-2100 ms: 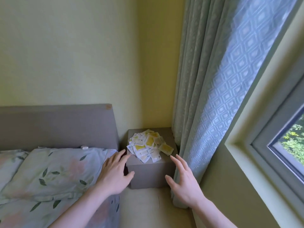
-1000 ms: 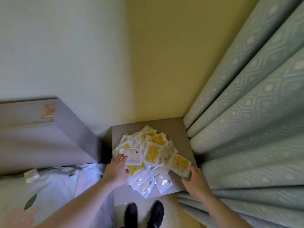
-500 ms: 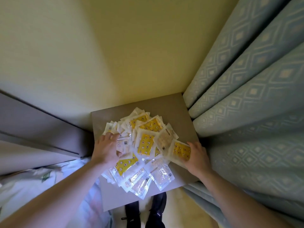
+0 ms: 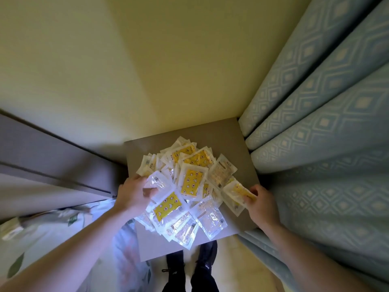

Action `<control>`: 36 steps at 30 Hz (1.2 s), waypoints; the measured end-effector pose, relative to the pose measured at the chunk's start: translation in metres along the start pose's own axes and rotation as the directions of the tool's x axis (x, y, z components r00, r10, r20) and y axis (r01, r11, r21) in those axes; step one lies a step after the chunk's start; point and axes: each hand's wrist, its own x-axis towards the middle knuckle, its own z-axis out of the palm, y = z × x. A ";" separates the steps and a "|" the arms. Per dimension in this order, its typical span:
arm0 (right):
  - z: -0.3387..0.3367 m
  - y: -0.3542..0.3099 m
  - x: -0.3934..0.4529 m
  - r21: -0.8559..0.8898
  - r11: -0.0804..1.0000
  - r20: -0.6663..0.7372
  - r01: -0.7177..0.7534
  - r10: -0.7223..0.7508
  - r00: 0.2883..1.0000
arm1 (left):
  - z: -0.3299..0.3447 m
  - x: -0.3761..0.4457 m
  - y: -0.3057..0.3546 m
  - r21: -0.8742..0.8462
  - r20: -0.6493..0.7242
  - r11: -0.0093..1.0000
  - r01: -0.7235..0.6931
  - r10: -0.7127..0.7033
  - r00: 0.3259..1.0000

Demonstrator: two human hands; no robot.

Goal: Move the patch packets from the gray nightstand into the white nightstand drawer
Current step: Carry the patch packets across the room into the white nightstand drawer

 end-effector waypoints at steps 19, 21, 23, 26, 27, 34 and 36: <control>0.029 0.008 -0.003 -0.062 0.978 0.029 -0.198 0.200 0.979 | 0.062 -0.046 0.022 0.106 0.030 0.994 0.006 -0.009 1.000; 0.027 0.008 -0.006 -0.027 0.974 0.042 -0.225 0.226 0.973 | 0.058 -0.046 0.024 0.026 0.065 0.997 0.070 -0.071 0.995; 0.023 0.008 -0.011 0.000 0.973 0.088 -0.230 0.229 0.969 | 0.055 -0.048 0.025 -0.098 0.088 0.984 0.152 -0.144 0.986; 0.012 0.009 -0.025 0.024 0.967 0.145 -0.252 0.246 0.958 | 0.049 -0.054 0.027 -0.213 0.073 0.961 0.173 -0.161 0.984; 0.006 0.007 -0.031 0.026 0.966 0.148 -0.258 0.251 0.956 | 0.043 -0.058 0.029 -0.240 0.068 0.953 0.183 -0.172 0.983; -0.054 -0.022 -0.101 0.014 0.967 0.092 -0.256 0.253 0.963 | -0.026 -0.114 0.042 -0.395 0.098 0.885 0.246 -0.226 0.969; -0.071 -0.035 -0.129 0.062 0.963 0.079 -0.261 0.256 0.963 | -0.052 -0.137 0.047 -0.432 0.089 0.875 0.217 -0.198 0.976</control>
